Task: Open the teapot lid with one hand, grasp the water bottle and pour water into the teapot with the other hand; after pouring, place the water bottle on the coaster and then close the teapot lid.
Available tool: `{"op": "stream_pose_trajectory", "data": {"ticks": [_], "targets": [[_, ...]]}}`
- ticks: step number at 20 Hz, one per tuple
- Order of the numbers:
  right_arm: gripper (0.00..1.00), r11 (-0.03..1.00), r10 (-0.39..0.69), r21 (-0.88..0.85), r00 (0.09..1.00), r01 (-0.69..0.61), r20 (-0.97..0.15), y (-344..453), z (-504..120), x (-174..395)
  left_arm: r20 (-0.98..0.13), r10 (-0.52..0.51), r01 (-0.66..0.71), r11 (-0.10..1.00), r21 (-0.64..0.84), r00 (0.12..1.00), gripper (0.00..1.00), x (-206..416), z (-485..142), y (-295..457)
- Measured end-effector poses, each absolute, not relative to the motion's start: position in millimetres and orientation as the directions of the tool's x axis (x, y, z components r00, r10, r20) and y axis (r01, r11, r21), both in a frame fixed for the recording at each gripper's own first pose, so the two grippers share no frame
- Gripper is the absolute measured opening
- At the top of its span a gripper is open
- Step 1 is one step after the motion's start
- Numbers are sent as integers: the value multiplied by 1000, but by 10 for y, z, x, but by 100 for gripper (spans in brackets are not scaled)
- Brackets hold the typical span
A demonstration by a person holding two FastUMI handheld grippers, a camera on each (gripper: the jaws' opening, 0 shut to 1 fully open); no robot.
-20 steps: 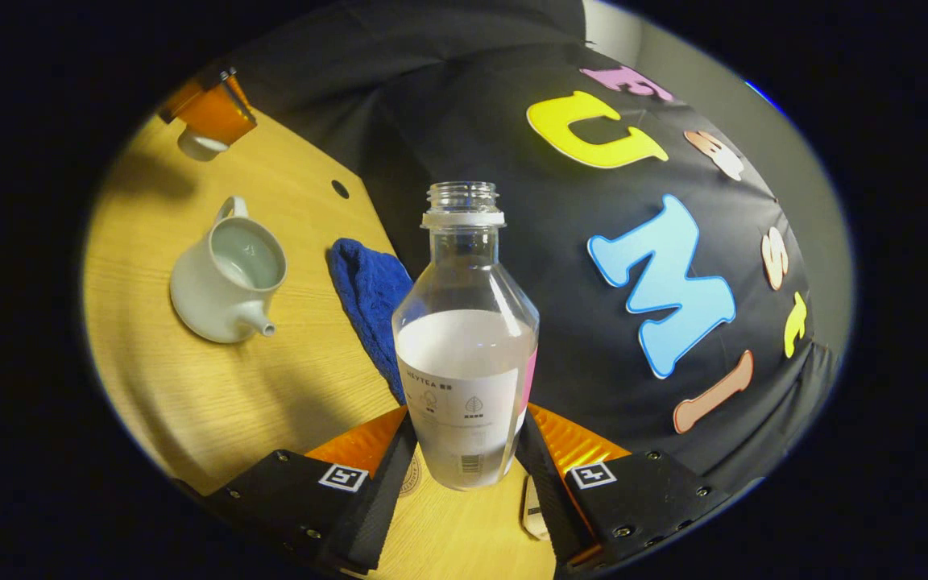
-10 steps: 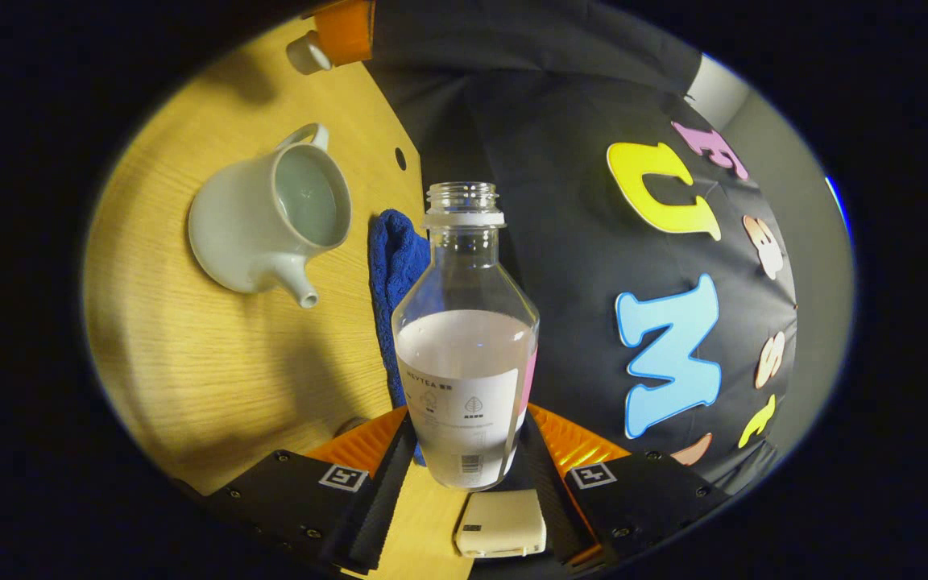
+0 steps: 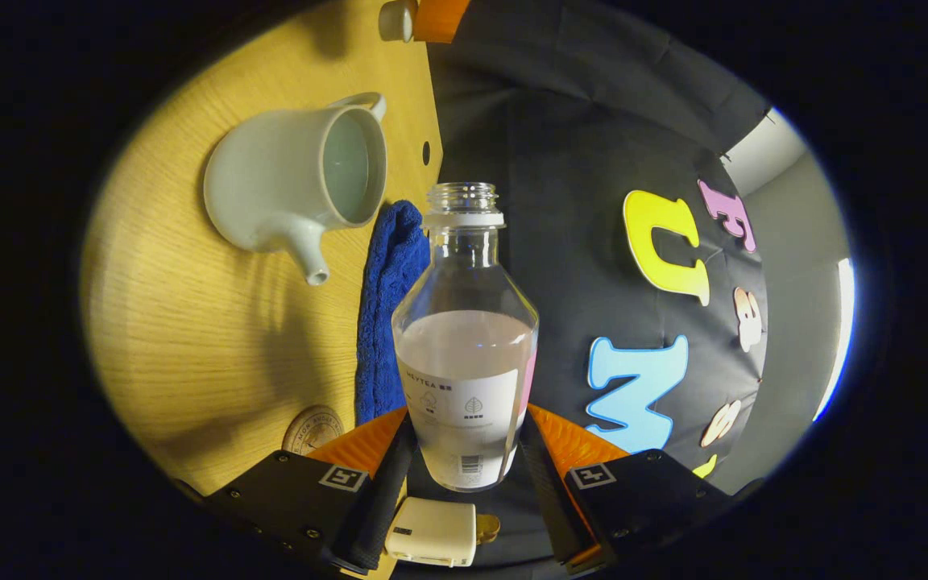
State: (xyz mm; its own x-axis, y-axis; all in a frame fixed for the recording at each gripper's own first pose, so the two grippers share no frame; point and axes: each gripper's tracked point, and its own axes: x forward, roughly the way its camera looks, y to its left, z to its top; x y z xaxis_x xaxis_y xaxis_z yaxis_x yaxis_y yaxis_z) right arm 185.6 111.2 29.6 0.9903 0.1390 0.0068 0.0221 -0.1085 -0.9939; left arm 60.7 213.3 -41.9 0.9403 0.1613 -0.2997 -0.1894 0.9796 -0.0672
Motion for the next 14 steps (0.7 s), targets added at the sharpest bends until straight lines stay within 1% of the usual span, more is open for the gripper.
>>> {"op": "stream_pose_trajectory", "data": {"ticks": [4,14], "targets": [[76,-150,150,-988,989,39,16,1140,320,1873,-304,162,-189,980,-62,939,11,592,-434,2134],[76,-246,199,-958,975,147,99,1205,492,1886,-315,161,-190,980,-63,935,11,575,-480,2116]]}}
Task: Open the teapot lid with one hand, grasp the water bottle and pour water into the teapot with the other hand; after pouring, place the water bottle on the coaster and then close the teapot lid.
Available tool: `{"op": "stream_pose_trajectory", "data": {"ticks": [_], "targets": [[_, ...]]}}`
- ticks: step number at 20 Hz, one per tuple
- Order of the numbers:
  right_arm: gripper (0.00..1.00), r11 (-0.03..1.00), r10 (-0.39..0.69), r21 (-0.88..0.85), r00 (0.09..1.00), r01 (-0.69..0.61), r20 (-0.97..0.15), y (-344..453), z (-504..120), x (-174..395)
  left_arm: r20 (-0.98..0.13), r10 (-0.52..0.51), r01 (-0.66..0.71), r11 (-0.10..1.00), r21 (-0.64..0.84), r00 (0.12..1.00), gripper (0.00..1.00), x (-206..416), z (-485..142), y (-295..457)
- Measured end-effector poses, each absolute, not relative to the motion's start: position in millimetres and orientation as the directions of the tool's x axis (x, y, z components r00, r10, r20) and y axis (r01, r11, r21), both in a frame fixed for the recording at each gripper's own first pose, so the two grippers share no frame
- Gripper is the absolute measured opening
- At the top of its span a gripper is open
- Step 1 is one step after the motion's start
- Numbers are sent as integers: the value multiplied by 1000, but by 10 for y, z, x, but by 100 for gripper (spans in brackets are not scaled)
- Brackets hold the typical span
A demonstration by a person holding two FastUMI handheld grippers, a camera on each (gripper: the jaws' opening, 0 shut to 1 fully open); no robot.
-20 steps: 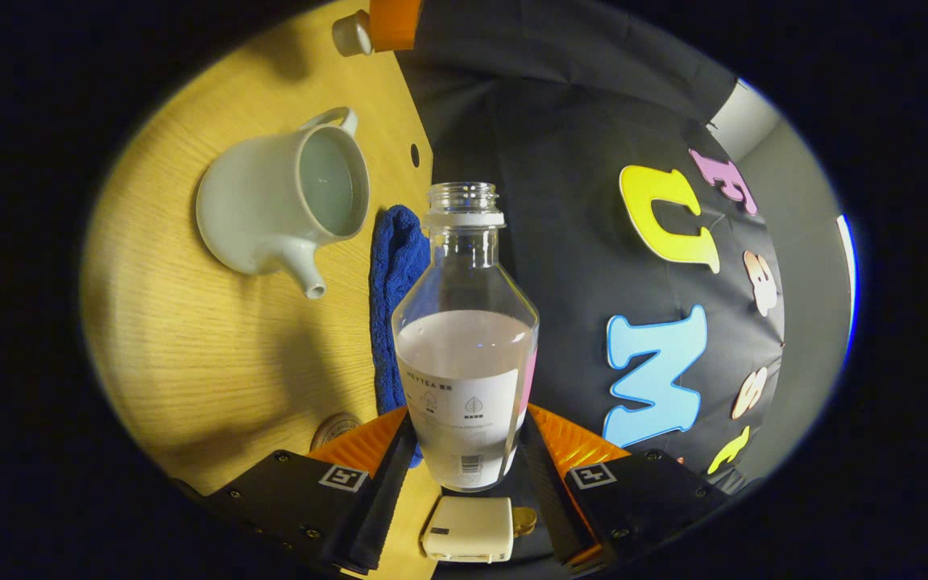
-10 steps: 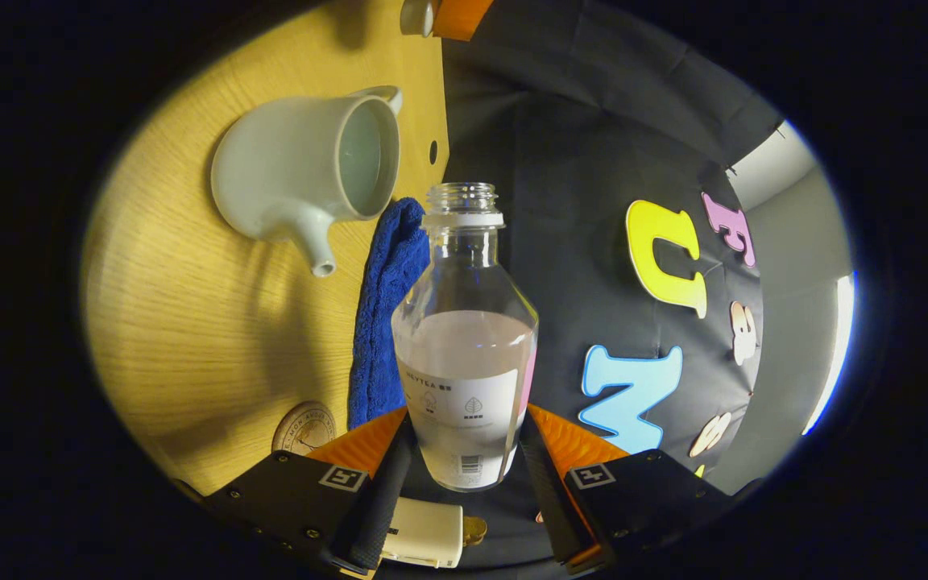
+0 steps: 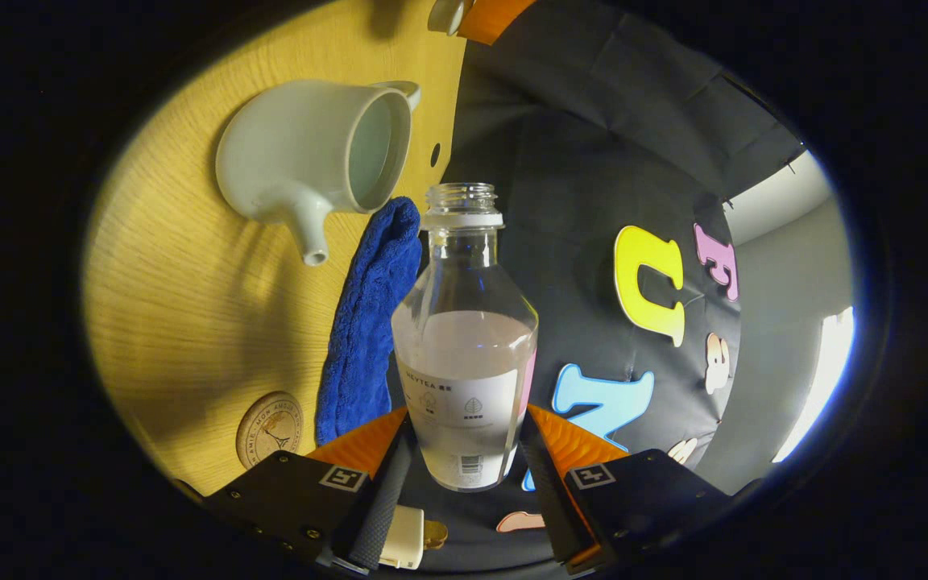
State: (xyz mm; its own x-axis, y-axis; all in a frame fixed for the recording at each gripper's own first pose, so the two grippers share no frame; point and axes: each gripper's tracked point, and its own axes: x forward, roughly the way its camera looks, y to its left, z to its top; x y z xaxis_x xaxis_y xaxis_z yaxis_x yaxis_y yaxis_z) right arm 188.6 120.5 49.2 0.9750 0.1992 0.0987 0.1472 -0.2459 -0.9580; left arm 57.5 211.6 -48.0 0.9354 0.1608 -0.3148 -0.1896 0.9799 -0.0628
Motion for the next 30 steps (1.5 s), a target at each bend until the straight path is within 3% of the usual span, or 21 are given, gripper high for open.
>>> {"op": "stream_pose_trajectory", "data": {"ticks": [30], "targets": [[76,-430,339,-839,921,334,193,1407,835,1856,-333,140,-169,984,-59,932,11,560,-550,2044]]}}
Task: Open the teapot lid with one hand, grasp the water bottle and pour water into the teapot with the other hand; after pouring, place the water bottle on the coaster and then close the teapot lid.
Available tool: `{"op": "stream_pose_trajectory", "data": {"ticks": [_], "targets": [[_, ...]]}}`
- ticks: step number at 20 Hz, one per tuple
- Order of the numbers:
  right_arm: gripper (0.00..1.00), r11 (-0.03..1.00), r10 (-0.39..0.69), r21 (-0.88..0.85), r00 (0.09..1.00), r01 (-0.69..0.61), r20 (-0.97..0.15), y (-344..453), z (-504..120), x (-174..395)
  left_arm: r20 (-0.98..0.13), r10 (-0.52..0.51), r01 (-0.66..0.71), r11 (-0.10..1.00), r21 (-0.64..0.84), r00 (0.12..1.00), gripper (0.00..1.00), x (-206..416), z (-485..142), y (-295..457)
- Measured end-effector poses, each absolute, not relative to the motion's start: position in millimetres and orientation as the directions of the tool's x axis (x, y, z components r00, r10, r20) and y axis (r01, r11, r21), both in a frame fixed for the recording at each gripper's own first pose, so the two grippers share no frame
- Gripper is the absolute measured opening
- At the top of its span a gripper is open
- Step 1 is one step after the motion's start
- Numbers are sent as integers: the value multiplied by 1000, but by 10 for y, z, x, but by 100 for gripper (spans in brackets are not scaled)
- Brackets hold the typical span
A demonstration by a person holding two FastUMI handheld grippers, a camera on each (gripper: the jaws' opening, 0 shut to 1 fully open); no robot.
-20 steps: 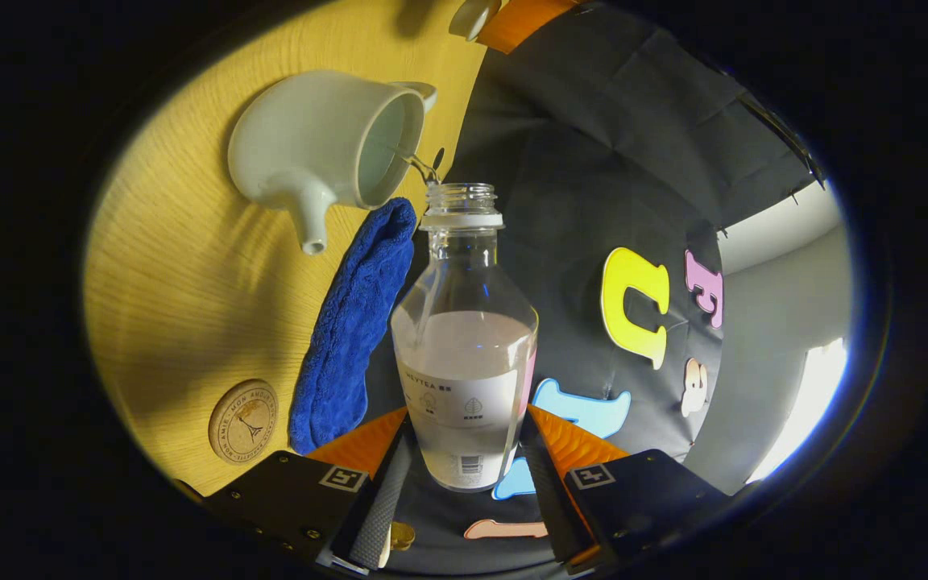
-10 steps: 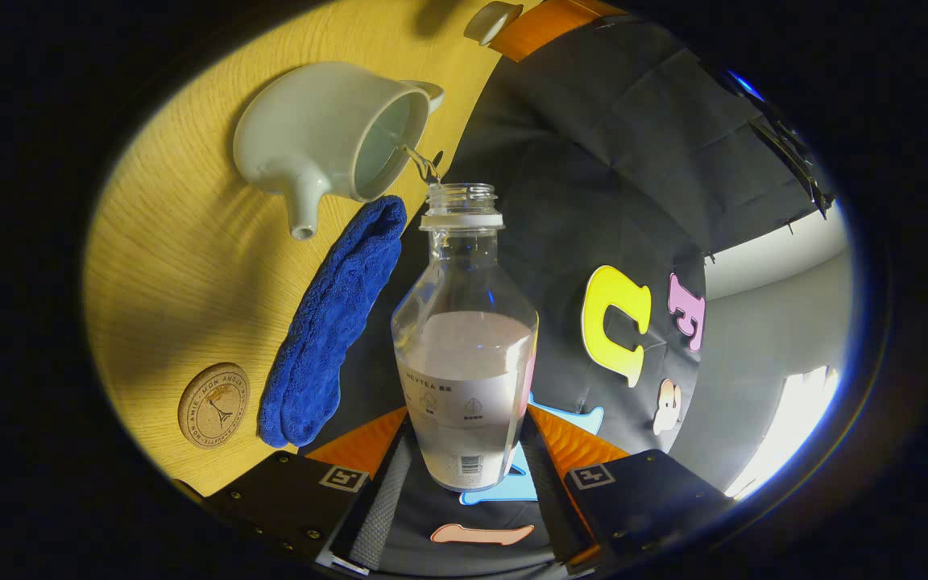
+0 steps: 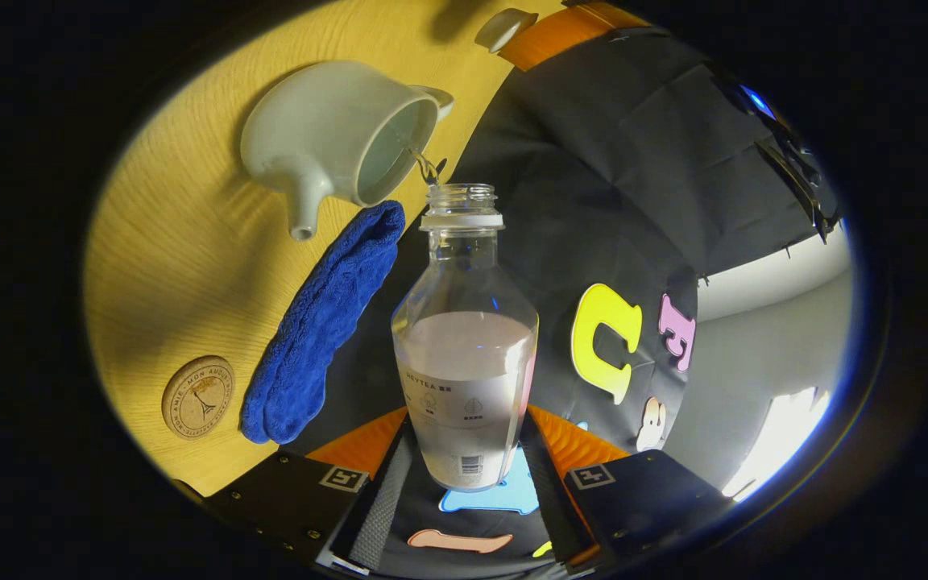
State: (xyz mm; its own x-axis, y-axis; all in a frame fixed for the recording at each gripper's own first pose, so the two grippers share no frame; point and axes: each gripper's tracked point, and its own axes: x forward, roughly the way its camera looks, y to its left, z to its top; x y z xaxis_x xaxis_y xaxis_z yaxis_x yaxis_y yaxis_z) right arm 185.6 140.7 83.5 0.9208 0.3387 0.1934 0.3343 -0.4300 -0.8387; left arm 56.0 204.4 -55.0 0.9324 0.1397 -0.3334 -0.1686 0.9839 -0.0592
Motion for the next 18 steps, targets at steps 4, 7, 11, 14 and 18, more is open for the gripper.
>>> {"op": "stream_pose_trajectory", "data": {"ticks": [4,7,11,14,18], "targets": [[76,-450,355,-821,914,351,196,1437,863,1853,-336,137,-167,984,-61,932,11,555,-563,2036],[76,-458,364,-811,909,365,204,1453,887,1845,-339,135,-166,984,-62,931,11,553,-588,2029],[75,-493,390,-767,892,411,228,1506,949,1814,-342,135,-166,984,-60,930,11,537,-614,2026],[75,-507,387,-758,894,410,225,1494,951,1818,-343,133,-165,984,-66,930,11,524,-612,2023],[76,-529,412,-729,883,434,226,1530,944,1798,-343,135,-167,984,-66,929,11,528,-625,2029]]}}
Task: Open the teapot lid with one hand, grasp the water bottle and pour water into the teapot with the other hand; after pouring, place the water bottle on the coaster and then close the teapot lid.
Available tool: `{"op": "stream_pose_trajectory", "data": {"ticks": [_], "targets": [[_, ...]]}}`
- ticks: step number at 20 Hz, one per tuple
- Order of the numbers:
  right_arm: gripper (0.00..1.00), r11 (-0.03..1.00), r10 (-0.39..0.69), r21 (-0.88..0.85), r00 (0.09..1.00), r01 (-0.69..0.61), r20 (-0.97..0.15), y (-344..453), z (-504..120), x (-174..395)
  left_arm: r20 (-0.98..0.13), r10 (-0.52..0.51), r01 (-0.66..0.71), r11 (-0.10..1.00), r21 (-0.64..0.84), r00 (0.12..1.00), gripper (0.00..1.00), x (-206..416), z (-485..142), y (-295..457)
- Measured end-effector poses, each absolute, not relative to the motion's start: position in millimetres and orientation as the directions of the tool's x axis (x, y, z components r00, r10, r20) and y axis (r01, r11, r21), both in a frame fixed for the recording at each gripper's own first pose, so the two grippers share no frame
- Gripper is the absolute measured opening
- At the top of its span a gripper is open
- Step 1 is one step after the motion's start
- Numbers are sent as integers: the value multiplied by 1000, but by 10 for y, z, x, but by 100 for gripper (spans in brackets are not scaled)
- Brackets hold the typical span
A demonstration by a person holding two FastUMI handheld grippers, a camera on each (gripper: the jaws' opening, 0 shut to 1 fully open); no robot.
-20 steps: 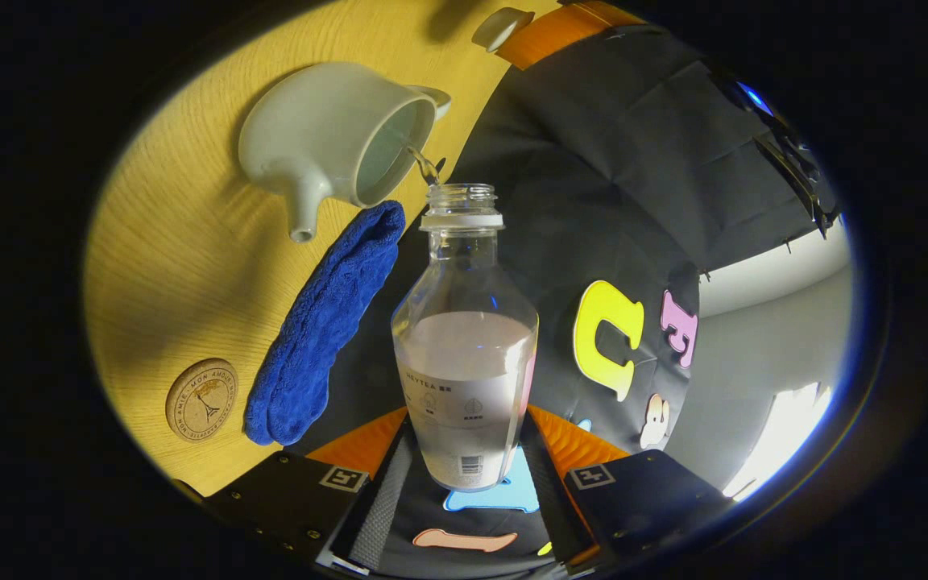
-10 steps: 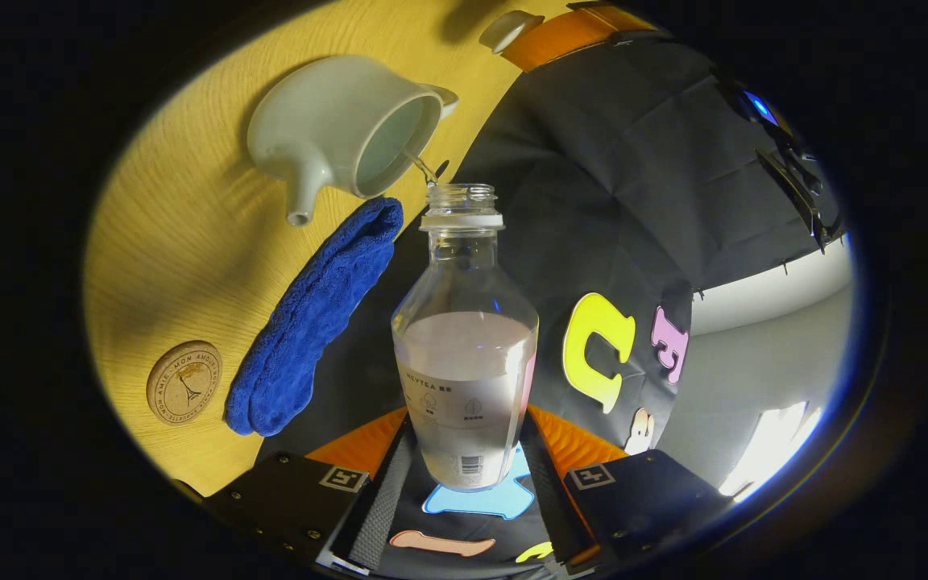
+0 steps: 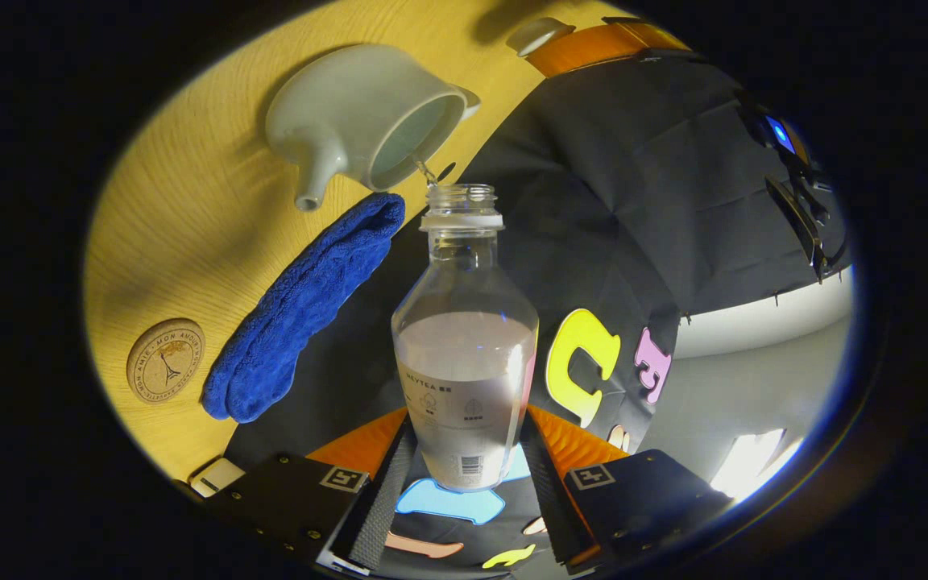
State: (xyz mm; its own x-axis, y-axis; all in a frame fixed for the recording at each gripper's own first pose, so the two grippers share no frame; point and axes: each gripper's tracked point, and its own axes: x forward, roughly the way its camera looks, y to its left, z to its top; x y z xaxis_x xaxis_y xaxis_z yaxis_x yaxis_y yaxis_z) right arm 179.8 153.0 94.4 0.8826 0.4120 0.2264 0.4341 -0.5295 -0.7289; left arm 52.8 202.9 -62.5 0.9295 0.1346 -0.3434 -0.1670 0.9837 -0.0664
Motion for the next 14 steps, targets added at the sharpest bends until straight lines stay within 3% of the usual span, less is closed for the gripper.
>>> {"op": "stream_pose_trajectory", "data": {"ticks": [14], "targets": [[75,-573,473,-670,858,472,200,1672,966,1778,-344,128,-165,983,-81,930,11,512,-627,2030]]}}
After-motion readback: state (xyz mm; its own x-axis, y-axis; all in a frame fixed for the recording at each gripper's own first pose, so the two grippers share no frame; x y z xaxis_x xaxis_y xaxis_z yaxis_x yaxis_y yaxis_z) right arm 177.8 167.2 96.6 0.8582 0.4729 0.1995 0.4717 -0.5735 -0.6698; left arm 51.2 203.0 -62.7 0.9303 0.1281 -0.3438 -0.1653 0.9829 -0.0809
